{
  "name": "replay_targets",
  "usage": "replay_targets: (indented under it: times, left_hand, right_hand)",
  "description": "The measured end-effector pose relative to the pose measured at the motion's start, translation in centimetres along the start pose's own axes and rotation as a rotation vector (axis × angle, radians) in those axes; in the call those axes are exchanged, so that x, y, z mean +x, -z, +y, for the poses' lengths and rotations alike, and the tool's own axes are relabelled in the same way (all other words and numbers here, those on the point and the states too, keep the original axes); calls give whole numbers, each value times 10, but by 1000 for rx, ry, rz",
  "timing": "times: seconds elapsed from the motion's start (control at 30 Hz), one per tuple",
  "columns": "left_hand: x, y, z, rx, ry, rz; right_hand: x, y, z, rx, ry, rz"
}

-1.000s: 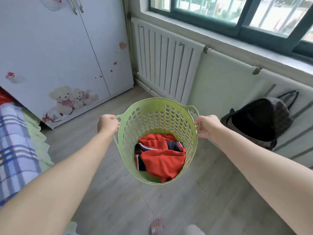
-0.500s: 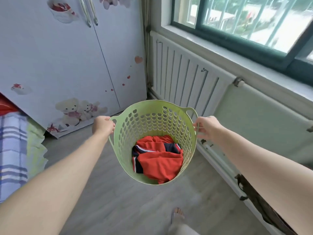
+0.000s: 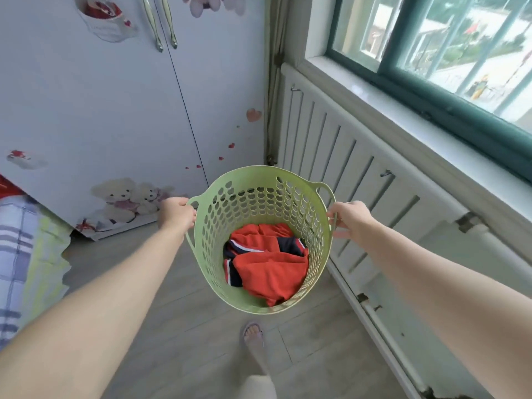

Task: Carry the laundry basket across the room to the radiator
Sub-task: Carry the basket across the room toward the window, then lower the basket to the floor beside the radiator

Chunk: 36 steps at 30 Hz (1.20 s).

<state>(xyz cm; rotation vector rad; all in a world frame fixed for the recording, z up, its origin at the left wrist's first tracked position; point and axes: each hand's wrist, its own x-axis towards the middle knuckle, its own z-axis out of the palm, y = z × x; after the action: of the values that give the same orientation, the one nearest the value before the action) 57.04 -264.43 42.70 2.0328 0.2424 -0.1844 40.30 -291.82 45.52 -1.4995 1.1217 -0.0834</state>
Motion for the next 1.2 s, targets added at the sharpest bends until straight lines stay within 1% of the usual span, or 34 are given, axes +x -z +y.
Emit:
replay_targets:
  times: [0.23,0.4,0.53,0.7,0.8,0.9,1.0,1.13,1.2]
  left_hand:
    - [97,-38,26,16,76,-73]
    - [160,-63,39,86,72,-80]
    - [207,-85,44,88,128,-71]
    - [254,-109,40,124,185,-46]
    - [284,-129,34,120,261,-3]
    - [311,-150,29,119,327,42]
    - [338,-175,21,138,348,82]
    - [374,-210,4,158,362,58]
    - [392,-229,-7,144,411,45]
  right_hand:
    - [90,-34,-44,-11,-77,16]
    - [149,-60,-68,-26,-90,-4]
    - [197,-79,-83,-68,-102,-20]
    - [265,-105,-105,-70,-141,-90]
    - [316,-123,-119,-72,-179,-142]
    - [366,-137,-123,-81,-220,-166]
    - [412,-152,-119,-71,-244,-175]
    - [463,-179,-108,-49,-282,-127]
    - [486,-195,-100,-29,-301,-100]
